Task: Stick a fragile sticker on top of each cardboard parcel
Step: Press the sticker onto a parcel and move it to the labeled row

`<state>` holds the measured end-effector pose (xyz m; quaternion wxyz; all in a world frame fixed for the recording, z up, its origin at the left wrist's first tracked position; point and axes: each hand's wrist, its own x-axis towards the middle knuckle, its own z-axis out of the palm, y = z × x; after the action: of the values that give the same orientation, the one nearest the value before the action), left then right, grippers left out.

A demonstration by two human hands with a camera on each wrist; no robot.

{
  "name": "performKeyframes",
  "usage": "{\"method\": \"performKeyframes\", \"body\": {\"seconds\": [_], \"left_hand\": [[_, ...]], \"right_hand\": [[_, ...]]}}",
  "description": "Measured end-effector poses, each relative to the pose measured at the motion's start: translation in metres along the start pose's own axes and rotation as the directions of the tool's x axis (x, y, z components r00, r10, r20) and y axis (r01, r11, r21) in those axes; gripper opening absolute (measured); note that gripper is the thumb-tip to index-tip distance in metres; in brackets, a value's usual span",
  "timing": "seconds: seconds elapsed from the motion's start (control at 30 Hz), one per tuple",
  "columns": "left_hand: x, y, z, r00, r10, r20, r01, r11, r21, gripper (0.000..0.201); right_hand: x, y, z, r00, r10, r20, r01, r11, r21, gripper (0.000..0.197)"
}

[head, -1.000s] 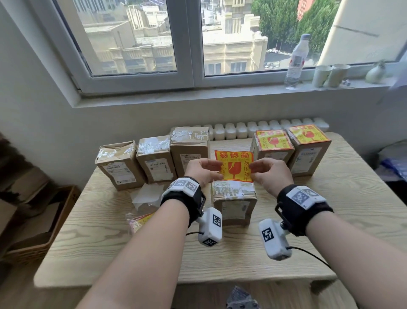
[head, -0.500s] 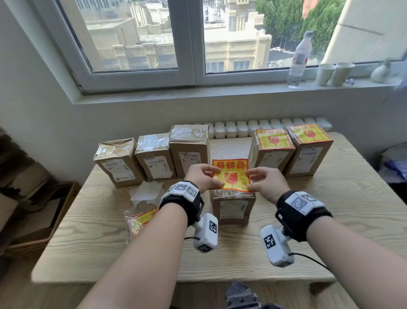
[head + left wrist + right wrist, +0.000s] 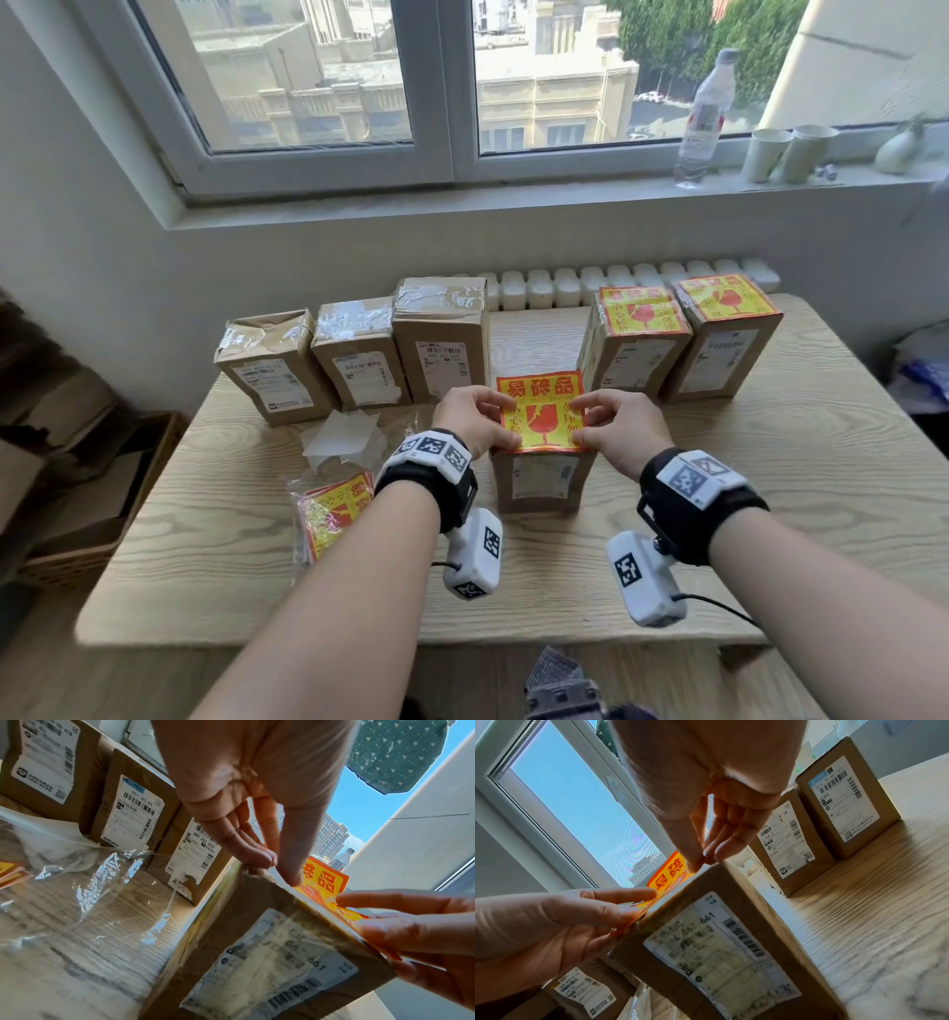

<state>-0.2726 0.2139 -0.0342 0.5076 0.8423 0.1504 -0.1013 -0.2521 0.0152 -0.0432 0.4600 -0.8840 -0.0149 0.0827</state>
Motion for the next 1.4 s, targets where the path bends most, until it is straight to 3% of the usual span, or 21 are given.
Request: {"method": "performKeyframes", "body": {"seconds": [0.37,0.67,0.77,0.9,1.03,1.07,1.13,1.2,1.27,1.4], "left_hand": [[-0.001,0.002,0.005,0.998,0.045,-0.045,-0.036,0.982,0.184,0.041],[0.0,0.002,0.009,0.995,0.079,-0.062,-0.05,0.924,0.38,0.047],[0.001,-0.001,0.003,0.996,0.064,-0.06,-0.035,0.917,0.398,0.051],[0.002,-0.002,-0.006,0.997,0.059,-0.039,-0.038,0.908,0.417,0.051],[0.006,0.004,-0.004,0.977,0.166,-0.133,-0.101,0.914,0.394,0.039],[0.007,0.008,-0.001,0.968,0.199,-0.154,-0.12,0.903,0.412,0.035],[0.011,0.016,0.005,0.958,0.255,-0.133,-0.165,0.867,0.47,0.023],[0.014,0.021,0.011,0.958,0.279,-0.065,-0.207,0.831,0.517,0.018],[0.018,0.021,0.012,0.962,0.274,0.007,-0.23,0.792,0.566,0.028],[0.021,0.01,0.01,0.96,0.27,0.069,-0.257,0.76,0.597,0.051]], "right_hand": [[0.0,-0.003,0.002,1.0,0.011,0.022,-0.009,0.998,-0.07,0.041],[-0.004,-0.01,0.006,0.999,-0.017,0.047,0.028,0.963,-0.268,0.053],[-0.004,-0.01,0.004,1.0,-0.016,0.027,0.024,0.934,-0.356,0.048],[-0.001,0.003,-0.007,0.996,0.086,0.006,-0.078,0.927,-0.367,0.049],[0.001,0.002,-0.008,0.994,-0.07,-0.082,0.042,0.951,-0.305,0.025],[0.002,-0.003,-0.005,0.988,-0.138,-0.064,0.109,0.936,-0.335,0.017],[0.006,-0.012,0.002,0.965,-0.255,0.058,0.253,0.856,-0.45,0.029],[0.009,-0.018,0.011,0.923,-0.311,0.225,0.383,0.702,-0.601,0.044],[0.011,-0.017,0.017,0.894,-0.29,0.343,0.449,0.557,-0.699,0.052],[0.013,-0.009,0.02,0.909,-0.167,0.381,0.401,0.596,-0.696,0.057]]}}
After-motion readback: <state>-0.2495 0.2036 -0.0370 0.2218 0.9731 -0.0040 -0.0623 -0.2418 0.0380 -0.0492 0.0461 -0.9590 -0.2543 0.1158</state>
